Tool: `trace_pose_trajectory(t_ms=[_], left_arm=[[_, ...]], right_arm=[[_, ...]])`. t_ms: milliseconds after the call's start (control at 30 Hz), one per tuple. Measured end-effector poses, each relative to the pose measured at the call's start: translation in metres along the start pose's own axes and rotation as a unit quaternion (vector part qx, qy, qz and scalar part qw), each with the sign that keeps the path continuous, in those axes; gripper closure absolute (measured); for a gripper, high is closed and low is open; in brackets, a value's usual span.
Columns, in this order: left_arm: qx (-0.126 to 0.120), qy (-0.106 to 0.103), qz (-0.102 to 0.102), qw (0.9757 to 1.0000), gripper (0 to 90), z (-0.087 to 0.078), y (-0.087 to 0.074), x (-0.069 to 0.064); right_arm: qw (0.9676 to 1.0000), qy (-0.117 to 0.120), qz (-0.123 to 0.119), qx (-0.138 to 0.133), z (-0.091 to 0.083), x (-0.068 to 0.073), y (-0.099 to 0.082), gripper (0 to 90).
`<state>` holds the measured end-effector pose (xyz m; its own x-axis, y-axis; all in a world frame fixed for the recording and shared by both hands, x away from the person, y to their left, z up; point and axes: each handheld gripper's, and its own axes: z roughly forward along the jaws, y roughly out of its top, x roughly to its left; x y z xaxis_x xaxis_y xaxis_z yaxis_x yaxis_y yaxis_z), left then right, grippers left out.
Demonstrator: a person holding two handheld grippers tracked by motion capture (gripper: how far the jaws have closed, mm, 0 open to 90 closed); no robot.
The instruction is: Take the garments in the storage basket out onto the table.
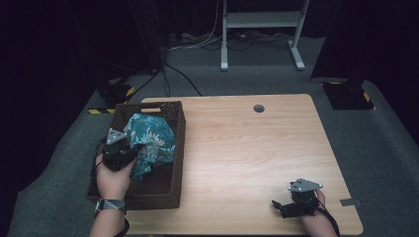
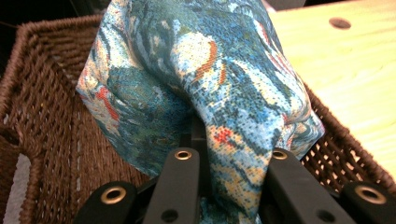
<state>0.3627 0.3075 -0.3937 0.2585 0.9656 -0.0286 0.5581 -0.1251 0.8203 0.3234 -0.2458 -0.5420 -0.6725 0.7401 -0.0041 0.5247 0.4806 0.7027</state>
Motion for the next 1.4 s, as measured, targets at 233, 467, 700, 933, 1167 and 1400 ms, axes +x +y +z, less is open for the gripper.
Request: trace_pose_trajectory(t_ms=[233,467,700,933,1167,1400], left_arm=[[-0.046,-0.003,-0.013,0.9989,82.0,-0.007,0.000,-0.003],[-0.091,-0.002,-0.011,0.9958,82.1,-0.017,0.004,-0.007],[-0.125,-0.007,-0.018,0.9920,82.2,-0.021,0.003,-0.008],[-0.160,-0.009,-0.020,0.9868,82.0,-0.027,0.002,-0.010],[-0.203,-0.017,-0.020,0.9789,81.8,-0.037,0.008,-0.014],[-0.238,-0.019,-0.013,0.9709,81.6,-0.049,0.018,-0.023]], right_arm=[[1.0000,0.000,0.000,0.000,0.000,0.000,0.000,0.4],[1.0000,0.000,0.000,0.000,0.000,0.000,0.000,0.4],[1.0000,0.000,0.000,0.000,0.000,0.000,0.000,0.4],[1.0000,0.001,-0.001,0.000,0.000,0.000,0.000,0.4],[1.0000,0.001,-0.001,0.000,0.000,0.000,0.000,0.3],[1.0000,0.001,-0.001,0.000,0.000,0.000,0.000,0.4]])
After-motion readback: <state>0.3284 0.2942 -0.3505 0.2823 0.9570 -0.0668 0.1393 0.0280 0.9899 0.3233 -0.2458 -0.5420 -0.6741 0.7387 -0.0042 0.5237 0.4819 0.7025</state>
